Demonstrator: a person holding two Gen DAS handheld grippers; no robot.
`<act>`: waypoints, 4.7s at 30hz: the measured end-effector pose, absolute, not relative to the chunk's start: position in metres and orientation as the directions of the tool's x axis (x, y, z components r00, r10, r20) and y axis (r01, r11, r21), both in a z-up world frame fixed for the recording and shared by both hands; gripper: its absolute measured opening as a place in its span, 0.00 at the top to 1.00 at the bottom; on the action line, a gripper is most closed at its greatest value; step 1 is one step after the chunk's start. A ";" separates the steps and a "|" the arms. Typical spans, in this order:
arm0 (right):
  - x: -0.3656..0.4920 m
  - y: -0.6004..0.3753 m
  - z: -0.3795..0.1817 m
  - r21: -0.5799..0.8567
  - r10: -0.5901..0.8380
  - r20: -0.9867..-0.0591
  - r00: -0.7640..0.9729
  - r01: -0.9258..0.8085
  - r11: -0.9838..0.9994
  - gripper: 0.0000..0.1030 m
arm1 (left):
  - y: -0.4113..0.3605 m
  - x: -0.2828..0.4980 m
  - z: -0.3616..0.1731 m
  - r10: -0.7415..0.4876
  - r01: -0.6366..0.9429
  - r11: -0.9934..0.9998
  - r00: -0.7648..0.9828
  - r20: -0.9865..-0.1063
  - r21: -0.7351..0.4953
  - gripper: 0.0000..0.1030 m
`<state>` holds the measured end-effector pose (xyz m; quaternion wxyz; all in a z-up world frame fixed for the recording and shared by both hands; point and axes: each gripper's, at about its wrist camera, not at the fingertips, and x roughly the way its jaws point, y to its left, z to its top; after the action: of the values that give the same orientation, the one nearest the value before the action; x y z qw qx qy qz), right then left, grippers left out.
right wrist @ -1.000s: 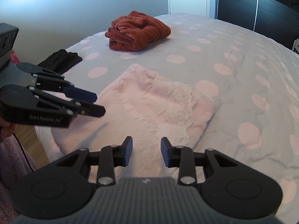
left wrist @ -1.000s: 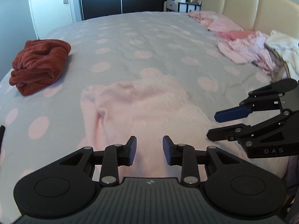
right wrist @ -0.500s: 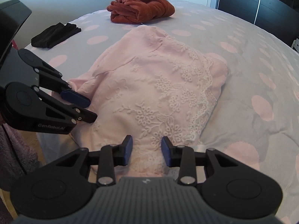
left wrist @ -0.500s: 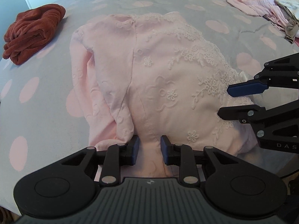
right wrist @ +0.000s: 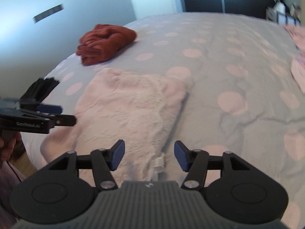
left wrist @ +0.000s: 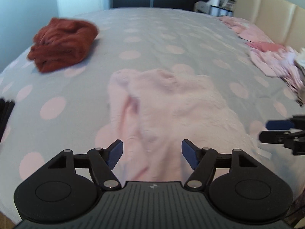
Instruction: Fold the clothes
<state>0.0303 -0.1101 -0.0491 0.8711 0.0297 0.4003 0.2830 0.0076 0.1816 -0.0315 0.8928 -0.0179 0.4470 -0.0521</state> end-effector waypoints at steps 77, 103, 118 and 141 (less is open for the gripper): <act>0.134 0.219 -0.032 0.653 0.820 -0.454 0.348 -0.496 0.573 0.79 | 0.504 0.101 0.016 -0.330 0.131 0.932 0.689 -0.645 -0.337 0.89; 0.207 0.239 -0.102 0.631 0.750 -0.584 0.310 -0.408 0.660 0.54 | 0.556 0.129 -0.050 -0.259 -0.029 0.930 0.654 -0.710 -0.366 0.62; 0.102 0.248 -0.045 0.242 0.753 -0.540 0.376 -0.787 0.567 0.58 | 0.484 0.063 -0.013 -0.010 -0.074 0.994 0.632 -0.775 -0.074 0.78; 0.115 0.254 -0.033 0.037 0.706 -0.511 0.491 -0.808 0.588 0.61 | 0.479 0.084 0.022 -0.017 -0.075 0.990 0.767 -0.641 -0.116 0.84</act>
<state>0.1145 0.2539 -0.0331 0.8570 -0.1044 0.2443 0.4416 0.0840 0.4787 0.0216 0.9376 -0.0674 0.3406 0.0153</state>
